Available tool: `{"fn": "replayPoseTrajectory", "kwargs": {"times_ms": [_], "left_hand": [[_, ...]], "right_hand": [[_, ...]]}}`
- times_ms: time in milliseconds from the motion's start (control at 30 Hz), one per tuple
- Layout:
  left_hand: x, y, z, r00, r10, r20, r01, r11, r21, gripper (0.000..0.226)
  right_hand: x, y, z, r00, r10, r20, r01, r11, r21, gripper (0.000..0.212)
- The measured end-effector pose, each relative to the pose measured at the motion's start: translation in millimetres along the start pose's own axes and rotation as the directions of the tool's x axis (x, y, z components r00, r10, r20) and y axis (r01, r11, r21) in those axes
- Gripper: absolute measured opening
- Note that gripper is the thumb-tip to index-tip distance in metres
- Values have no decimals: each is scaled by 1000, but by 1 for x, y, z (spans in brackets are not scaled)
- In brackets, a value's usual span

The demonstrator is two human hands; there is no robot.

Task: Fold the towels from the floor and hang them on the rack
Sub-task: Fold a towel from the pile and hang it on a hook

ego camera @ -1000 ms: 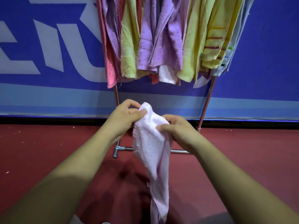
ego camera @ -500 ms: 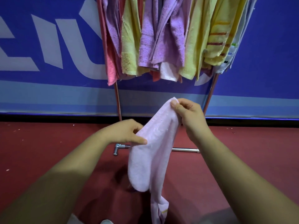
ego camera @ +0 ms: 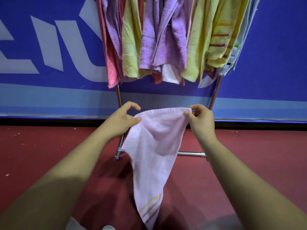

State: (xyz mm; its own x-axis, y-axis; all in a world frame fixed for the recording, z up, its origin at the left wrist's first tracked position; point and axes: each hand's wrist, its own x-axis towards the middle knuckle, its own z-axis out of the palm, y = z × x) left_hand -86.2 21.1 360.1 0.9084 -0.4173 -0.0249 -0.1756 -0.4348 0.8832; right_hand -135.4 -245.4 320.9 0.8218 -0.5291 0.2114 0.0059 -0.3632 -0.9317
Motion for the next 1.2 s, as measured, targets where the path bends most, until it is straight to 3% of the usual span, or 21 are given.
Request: {"fn": "replayPoseTrajectory", "kwargs": {"times_ms": [67, 100, 167, 233, 300, 367, 433, 533, 867, 933, 1067, 1133, 1200], "left_hand": [[-1, 6, 6, 997, 5, 78, 16, 965, -263, 21], [-2, 7, 7, 991, 36, 132, 7, 951, -310, 25], [-3, 7, 10, 971, 99, 216, -43, 968, -249, 35], [-4, 8, 13, 978, 121, 171, -111, 991, -69, 31], [-4, 9, 15, 987, 145, 66, -151, 984, 91, 14], [-5, 11, 19, 988, 151, 41, -155, 981, 119, 3], [-4, 12, 21, 988, 153, 34, -156, 979, 130, 11], [-3, 14, 22, 987, 159, 18, -160, 975, 151, 16], [1, 14, 18, 994, 108, -18, -104, 984, 142, 13], [1, 13, 19, 993, 115, 23, -117, 967, 226, 13], [5, -1, 7, 995, 56, 88, -95, 834, 544, 17], [8, -10, -4, 998, 41, 57, -67, 800, 596, 17], [9, -14, -11, 996, 90, -19, -65, 834, 548, 14]], "right_hand": [[-3, -4, 3, 999, 1, 41, -4, 998, 62, 16], [-5, -6, 5, 997, -17, 76, 11, 997, 72, 20], [-10, -11, 8, 987, -55, 150, 48, 998, 50, 34], [-17, -20, 9, 965, -77, 249, 68, 997, 45, 40], [-27, -30, 11, 915, -120, 385, 108, 993, 52, 28], [-39, -39, 12, 834, -136, 535, 127, 990, 53, 6], [-46, -39, 17, 787, -142, 600, 185, 983, -9, 19], [-47, -31, 26, 802, -216, 556, 333, 936, -116, 9], [-23, -17, 13, 858, -190, 477, 358, 887, -291, 14], [-21, -15, 11, 869, -199, 453, 339, 906, -252, 14], [-19, -14, 8, 914, -247, 323, 307, 940, -149, 13], [-15, -14, 4, 936, -224, 270, 265, 956, -126, 16], [-13, -13, 2, 952, -160, 262, 196, 974, -116, 17]]}}
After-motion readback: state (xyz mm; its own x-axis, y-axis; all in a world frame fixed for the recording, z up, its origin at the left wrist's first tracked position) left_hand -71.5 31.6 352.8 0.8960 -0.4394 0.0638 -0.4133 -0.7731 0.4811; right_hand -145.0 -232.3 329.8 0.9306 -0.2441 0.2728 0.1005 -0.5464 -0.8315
